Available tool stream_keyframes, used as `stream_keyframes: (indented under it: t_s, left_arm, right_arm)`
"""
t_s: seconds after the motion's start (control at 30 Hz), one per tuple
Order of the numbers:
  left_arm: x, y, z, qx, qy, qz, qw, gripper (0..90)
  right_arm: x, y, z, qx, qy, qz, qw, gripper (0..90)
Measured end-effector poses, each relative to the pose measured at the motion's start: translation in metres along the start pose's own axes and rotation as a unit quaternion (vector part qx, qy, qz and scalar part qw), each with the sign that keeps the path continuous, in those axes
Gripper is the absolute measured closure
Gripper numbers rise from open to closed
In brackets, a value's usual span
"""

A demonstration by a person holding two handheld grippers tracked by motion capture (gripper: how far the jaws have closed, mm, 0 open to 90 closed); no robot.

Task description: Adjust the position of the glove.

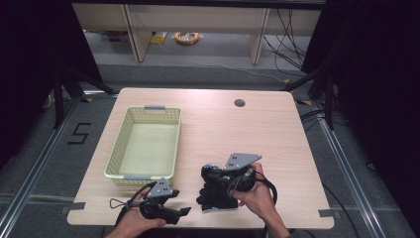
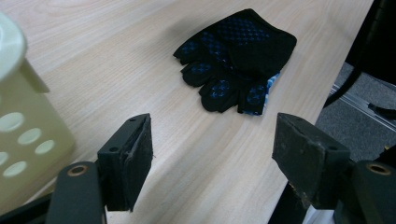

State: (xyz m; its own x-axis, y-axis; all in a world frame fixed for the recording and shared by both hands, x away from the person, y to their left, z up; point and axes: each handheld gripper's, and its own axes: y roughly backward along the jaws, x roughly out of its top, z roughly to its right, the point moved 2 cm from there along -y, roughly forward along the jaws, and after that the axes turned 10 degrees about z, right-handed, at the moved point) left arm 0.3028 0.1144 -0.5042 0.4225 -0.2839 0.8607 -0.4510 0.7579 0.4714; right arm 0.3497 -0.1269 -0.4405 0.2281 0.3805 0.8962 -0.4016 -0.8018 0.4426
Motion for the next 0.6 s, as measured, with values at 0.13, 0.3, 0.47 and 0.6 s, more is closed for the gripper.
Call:
stream_keyframes:
  t_s: [0.13, 0.3, 0.47, 0.6]
  left_arm:
    - [-0.001, 0.0, 0.0, 0.005, 0.009, 0.002, 0.9999, 28.0]
    - [-0.001, 0.0, -0.001, 0.003, -0.002, -0.004, 1.0, 28.0]
    - [-0.002, -0.001, -0.001, 0.003, -0.002, -0.006, 1.0, 28.1]
    - [-0.002, -0.001, -0.001, 0.003, 0.001, -0.007, 1.0, 28.2]
  right_arm:
    - [-0.007, 0.002, -0.015, 0.034, 0.039, -0.005, 0.9986, 80.7]
    - [-0.027, -0.002, -0.026, 0.075, 0.079, -0.031, 0.9936, 80.3]
    - [-0.043, -0.003, -0.029, 0.091, 0.076, -0.036, 0.9922, 79.2]
    - [-0.053, -0.004, -0.032, 0.107, 0.064, -0.046, 0.9911, 78.7]
